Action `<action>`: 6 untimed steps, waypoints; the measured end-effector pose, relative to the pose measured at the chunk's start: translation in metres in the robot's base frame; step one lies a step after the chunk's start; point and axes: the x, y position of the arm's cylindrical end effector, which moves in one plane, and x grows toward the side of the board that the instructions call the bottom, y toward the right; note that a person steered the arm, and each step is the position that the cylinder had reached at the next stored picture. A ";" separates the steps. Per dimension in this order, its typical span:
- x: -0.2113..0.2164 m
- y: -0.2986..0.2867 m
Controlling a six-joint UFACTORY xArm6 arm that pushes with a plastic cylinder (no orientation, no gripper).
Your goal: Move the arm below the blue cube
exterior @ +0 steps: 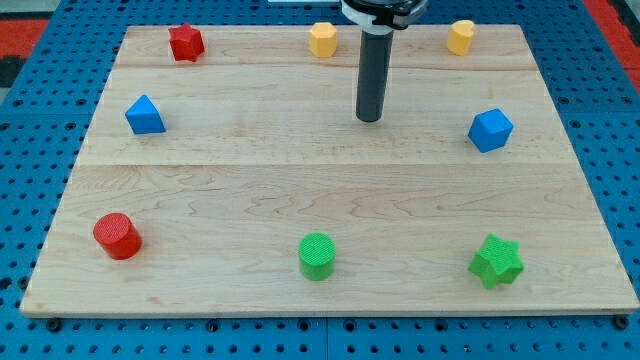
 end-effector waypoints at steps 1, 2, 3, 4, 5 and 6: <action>-0.001 0.000; -0.001 -0.001; 0.069 0.016; 0.095 0.082; 0.078 0.171; 0.048 0.186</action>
